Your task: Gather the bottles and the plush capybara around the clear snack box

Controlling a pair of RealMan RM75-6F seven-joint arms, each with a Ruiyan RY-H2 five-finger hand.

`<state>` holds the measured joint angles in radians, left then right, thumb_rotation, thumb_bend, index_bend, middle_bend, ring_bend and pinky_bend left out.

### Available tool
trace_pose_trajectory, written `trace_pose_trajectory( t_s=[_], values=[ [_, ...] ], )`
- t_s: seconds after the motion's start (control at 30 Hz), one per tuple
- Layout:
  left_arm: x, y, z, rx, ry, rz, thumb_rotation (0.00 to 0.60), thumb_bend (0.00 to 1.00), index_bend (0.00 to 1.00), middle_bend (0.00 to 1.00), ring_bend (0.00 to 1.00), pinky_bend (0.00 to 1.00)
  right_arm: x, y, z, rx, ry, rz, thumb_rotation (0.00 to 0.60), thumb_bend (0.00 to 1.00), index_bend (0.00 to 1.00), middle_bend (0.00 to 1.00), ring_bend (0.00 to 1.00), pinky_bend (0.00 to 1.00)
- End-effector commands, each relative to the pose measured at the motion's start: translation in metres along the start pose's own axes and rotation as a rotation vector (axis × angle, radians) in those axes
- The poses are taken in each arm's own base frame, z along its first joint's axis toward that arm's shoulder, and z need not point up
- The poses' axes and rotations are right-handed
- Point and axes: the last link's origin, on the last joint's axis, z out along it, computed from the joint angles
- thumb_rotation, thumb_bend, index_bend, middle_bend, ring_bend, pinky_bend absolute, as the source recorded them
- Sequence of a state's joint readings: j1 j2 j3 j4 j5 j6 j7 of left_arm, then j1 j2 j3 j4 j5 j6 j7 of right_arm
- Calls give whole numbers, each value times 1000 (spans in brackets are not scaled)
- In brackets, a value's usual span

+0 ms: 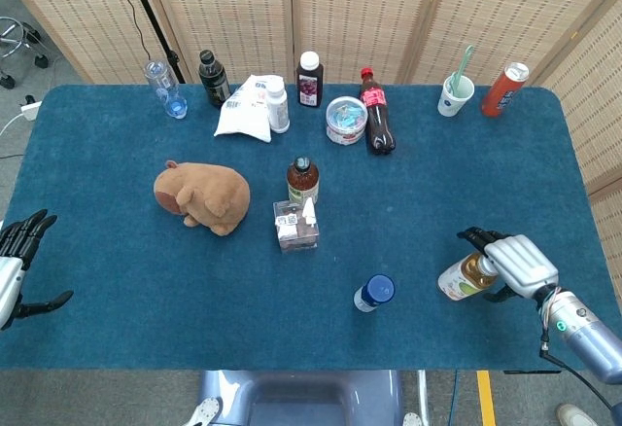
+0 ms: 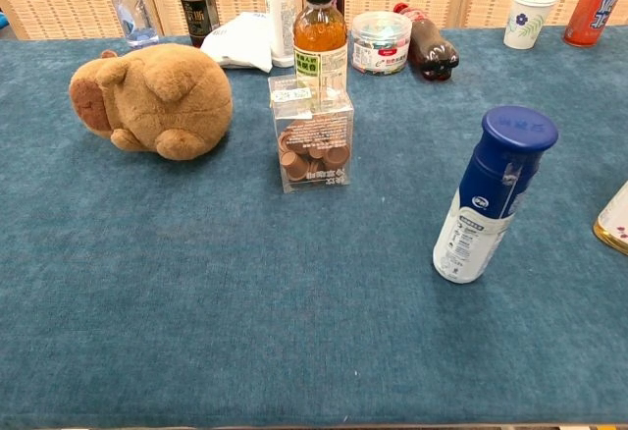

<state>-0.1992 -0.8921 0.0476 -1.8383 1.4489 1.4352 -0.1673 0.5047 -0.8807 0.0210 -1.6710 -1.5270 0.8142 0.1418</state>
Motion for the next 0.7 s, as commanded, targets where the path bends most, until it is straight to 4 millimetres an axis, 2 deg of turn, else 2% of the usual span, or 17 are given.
trace_pose_trajectory(
  t_s=[0.03, 0.1, 0.13, 0.27, 0.37, 0.53, 0.7],
  values=[
    [-1, 1, 0, 1, -4, 2, 600, 147, 0, 0, 0, 0, -2, -1, 1, 8, 16, 29, 600, 0, 327, 361, 440, 601],
    [-1, 1, 0, 0, -5, 4, 600, 147, 0, 0, 0, 0, -2, -3, 1, 23, 43, 50, 600, 12, 414, 446, 515, 669],
    [-1, 1, 0, -1, -6, 3, 600, 146, 0, 0, 0, 0, -2, -4, 1, 32, 56, 57, 600, 58, 461, 486, 550, 699],
    [-2, 2, 0, -3, -7, 3, 600, 146, 0, 0, 0, 0, 0, -5, 0, 56, 96, 82, 600, 371, 538, 548, 609, 754],
    [-2, 2, 0, -3, -9, 1, 600, 147, 0, 0, 0, 0, 3, -5, 0, 64, 115, 80, 600, 501, 540, 550, 613, 757],
    [-2, 2, 0, -3, -11, -3, 600, 147, 0, 0, 0, 0, 10, -8, 1, 68, 135, 72, 600, 564, 539, 551, 614, 757],
    [-2, 2, -1, -6, -12, 1, 600, 147, 0, 0, 0, 0, 28, -17, 12, 84, 163, 52, 600, 580, 538, 551, 614, 758]
  ],
)
